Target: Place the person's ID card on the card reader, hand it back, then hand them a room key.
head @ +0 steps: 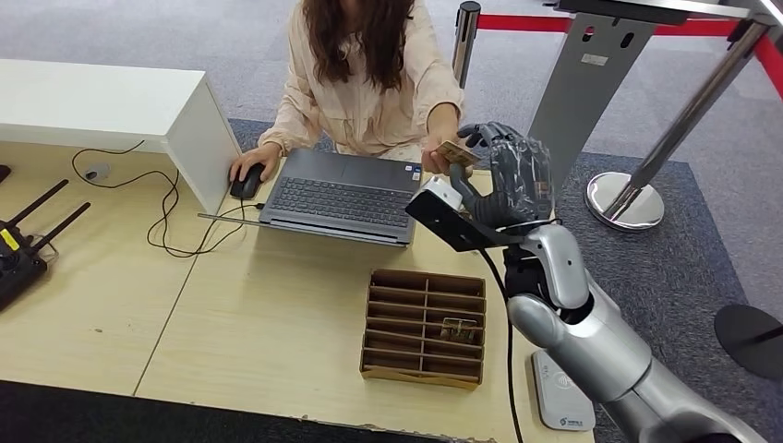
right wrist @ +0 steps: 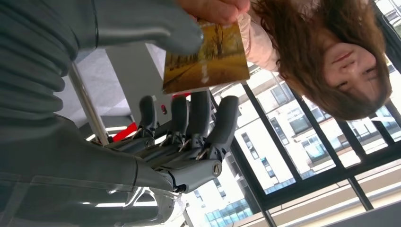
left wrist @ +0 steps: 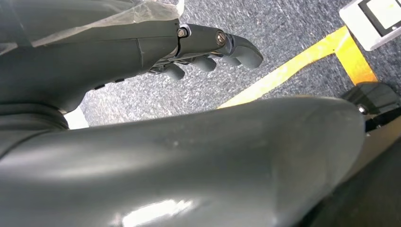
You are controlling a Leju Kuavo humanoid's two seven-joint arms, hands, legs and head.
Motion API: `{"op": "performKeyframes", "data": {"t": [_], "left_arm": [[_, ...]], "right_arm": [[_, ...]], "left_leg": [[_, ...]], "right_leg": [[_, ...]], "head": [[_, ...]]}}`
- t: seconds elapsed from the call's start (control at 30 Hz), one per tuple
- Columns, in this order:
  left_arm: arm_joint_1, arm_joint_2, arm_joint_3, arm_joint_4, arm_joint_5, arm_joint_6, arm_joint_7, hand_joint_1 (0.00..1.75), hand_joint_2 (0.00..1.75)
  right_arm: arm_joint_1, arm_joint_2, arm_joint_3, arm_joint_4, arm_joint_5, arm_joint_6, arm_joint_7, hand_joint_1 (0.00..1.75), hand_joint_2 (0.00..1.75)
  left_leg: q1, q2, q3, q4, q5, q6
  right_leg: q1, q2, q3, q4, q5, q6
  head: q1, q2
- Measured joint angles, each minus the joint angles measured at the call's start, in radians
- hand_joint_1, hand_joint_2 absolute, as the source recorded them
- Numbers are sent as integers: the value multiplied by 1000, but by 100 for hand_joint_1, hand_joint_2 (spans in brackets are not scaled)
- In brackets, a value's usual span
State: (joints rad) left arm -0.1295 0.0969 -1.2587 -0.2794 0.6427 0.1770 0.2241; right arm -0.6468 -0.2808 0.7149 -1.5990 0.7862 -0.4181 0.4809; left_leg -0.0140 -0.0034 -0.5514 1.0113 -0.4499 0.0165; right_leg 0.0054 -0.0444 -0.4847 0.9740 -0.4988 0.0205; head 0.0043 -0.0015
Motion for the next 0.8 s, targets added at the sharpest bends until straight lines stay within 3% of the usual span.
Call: {"op": "performKeyframes", "data": {"t": [0.2, 0.33, 0.47, 0.57, 0.7, 0.8], "left_arm": [[-1, -3, -17, 9, -10, -5, -6, 0, 0], [-1, -4, -21, 14, -2, -5, -8, 0, 0], [2, -6, -20, 19, 23, 3, -3, 0, 0], [2, -12, -15, 21, 35, 12, 8, 0, 0], [4, -24, -7, 23, 49, 22, 27, 0, 0], [4, -36, 2, 24, 60, 29, 41, 0, 0]], "right_arm": [[24, 4, -3, 24, -19, -16, -7, 0, 175], [73, 8, -21, 9, -95, -85, -73, 0, 175], [202, 14, -52, -114, -214, -192, -205, 0, 175], [326, 27, -70, -227, -295, -250, -349, 0, 175], [498, 67, -82, -336, -420, -276, -554, 0, 175], [597, 100, -92, -378, -470, -276, -657, 0, 175]], "left_leg": [[0, 0, 0, 0, 0, 0], [0, -1, 0, 0, 0, 0], [0, -1, 0, 0, 0, 0], [0, -1, 0, 0, -1, 0], [0, -1, 0, 0, -2, 0], [0, -1, 0, -1, -2, 0]], "right_leg": [[0, 0, 0, 0, 0, 0], [0, 0, 0, 0, 0, 0], [0, 0, 0, 0, 0, 0], [0, 0, 0, 0, -2, 0], [0, 0, 0, 0, -3, -2], [1, 0, 0, 0, -3, -2]], "head": [[0, 0], [0, 0], [0, 0], [0, 0], [0, 0], [0, 0]]}}
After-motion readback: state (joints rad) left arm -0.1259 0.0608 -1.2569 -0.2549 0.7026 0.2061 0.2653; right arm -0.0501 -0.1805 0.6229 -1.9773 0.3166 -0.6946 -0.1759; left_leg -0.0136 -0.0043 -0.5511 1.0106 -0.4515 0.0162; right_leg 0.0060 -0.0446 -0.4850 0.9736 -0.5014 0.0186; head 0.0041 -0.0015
